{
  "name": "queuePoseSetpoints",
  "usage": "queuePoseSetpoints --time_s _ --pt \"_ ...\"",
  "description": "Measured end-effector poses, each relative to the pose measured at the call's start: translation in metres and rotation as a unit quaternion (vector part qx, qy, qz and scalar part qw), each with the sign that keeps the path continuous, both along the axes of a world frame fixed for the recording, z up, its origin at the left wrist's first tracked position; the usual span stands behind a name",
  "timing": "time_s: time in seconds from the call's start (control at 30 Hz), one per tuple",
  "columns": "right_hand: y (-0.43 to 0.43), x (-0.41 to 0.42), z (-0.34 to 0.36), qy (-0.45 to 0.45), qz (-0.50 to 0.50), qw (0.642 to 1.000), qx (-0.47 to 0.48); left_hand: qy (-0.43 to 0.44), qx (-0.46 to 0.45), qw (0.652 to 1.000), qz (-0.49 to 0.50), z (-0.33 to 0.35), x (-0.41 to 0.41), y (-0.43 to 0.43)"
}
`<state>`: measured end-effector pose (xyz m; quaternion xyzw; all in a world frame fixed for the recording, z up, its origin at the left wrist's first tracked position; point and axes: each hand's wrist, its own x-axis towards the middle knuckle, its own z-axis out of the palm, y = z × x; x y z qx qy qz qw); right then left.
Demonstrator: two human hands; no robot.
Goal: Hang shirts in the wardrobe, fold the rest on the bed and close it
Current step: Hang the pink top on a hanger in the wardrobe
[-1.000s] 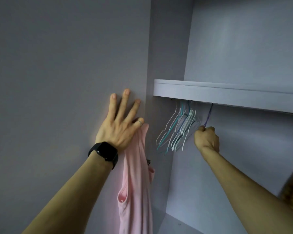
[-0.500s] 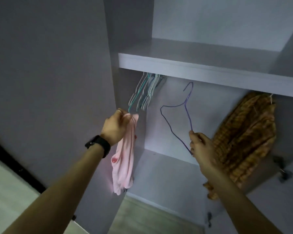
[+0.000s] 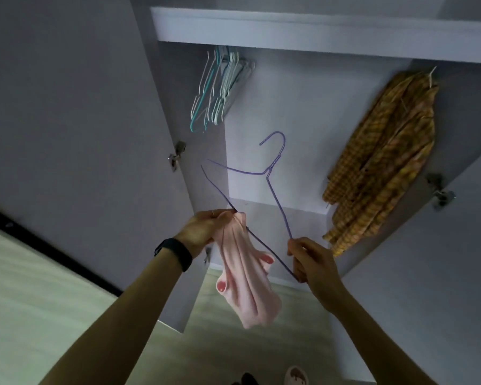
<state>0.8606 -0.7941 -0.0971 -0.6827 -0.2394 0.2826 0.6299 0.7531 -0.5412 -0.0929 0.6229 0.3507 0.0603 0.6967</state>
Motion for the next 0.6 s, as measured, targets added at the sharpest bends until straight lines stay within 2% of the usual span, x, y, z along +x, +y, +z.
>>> queuePoseSetpoints --time_s 0.1,0.2,0.27,0.4,0.47,0.53,0.6 --pt "-0.008 0.0 -0.014 0.029 0.033 0.999 -0.02 0.039 -0.049 0.998 -0.001 -0.011 -0.004 -0.002" --pt "-0.016 0.005 -0.026 0.065 0.056 0.996 -0.036 0.042 -0.084 0.996 0.001 -0.018 -0.006 -0.008" --pt "-0.022 0.01 -0.034 0.047 0.074 0.994 -0.07 0.041 -0.054 0.998 0.001 -0.019 -0.007 -0.012" --pt "-0.024 0.018 -0.045 0.013 0.119 0.981 -0.154 0.051 0.088 0.994 -0.032 -0.016 -0.004 -0.024" --pt "-0.015 0.018 -0.045 -0.005 0.139 0.977 -0.163 0.054 0.081 0.994 -0.05 -0.015 -0.001 -0.033" --pt "-0.002 0.016 -0.045 -0.055 0.152 0.971 -0.176 0.05 0.028 0.996 -0.067 -0.013 -0.001 -0.038" --pt "0.007 0.016 -0.045 -0.093 0.113 0.973 -0.179 0.023 -0.006 0.997 -0.077 -0.01 -0.002 -0.037"
